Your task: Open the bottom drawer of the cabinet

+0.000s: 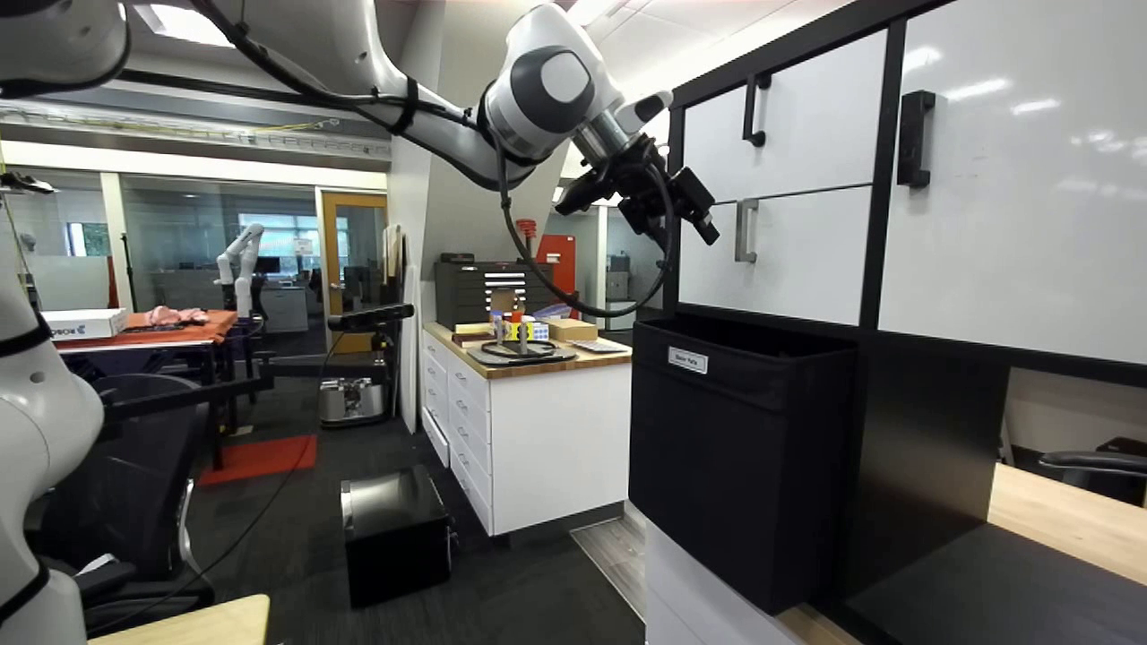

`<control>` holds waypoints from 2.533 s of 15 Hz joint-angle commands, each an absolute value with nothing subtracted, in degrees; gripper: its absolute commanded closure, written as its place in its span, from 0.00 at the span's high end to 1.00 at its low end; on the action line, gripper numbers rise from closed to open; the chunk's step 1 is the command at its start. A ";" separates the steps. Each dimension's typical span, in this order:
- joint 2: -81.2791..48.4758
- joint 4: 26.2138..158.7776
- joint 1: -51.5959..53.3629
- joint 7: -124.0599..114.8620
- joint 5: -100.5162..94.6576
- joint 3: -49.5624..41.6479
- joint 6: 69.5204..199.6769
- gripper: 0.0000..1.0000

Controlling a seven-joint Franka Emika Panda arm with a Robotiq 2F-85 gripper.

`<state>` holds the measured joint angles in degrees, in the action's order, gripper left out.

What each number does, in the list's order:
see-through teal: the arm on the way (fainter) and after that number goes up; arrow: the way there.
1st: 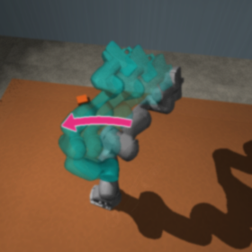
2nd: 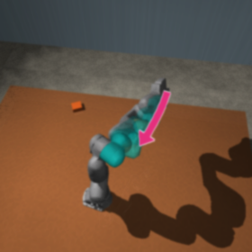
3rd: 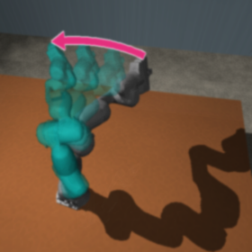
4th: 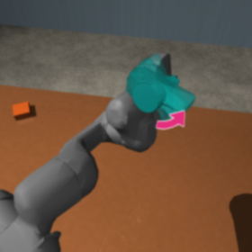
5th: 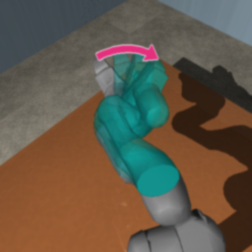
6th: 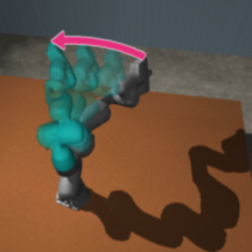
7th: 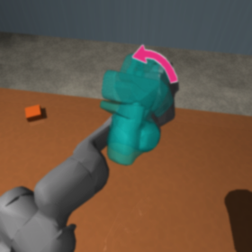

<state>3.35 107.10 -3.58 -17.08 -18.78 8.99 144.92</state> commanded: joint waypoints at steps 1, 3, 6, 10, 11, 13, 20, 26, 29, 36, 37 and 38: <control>-1.19 101.19 -1.84 -17.03 -19.89 6.46 146.37 1.00; -2.87 99.25 -1.37 -16.91 -19.89 5.53 146.82 1.00; -5.06 96.82 -0.66 -16.19 -19.55 4.27 147.49 1.00; -7.38 94.98 0.30 -15.30 -18.51 2.98 148.70 1.00; -7.77 94.80 0.44 -15.10 -18.40 2.74 149.21 0.75; -8.31 94.63 0.77 -14.90 -18.22 2.13 150.13 0.67; -6.98 96.09 1.38 -15.28 -17.56 1.10 149.56 0.21; -6.10 97.24 1.88 -15.20 -16.18 1.32 149.43 0.06; -4.74 98.88 2.31 -15.91 -17.65 1.28 149.90 0.06; 1.90 107.76 2.82 -20.02 -23.28 1.40 150.72 0.05; 2.98 109.14 2.65 -20.62 -23.91 1.63 150.76 0.05; 4.26 110.86 2.44 -21.29 -24.22 1.90 150.94 0.05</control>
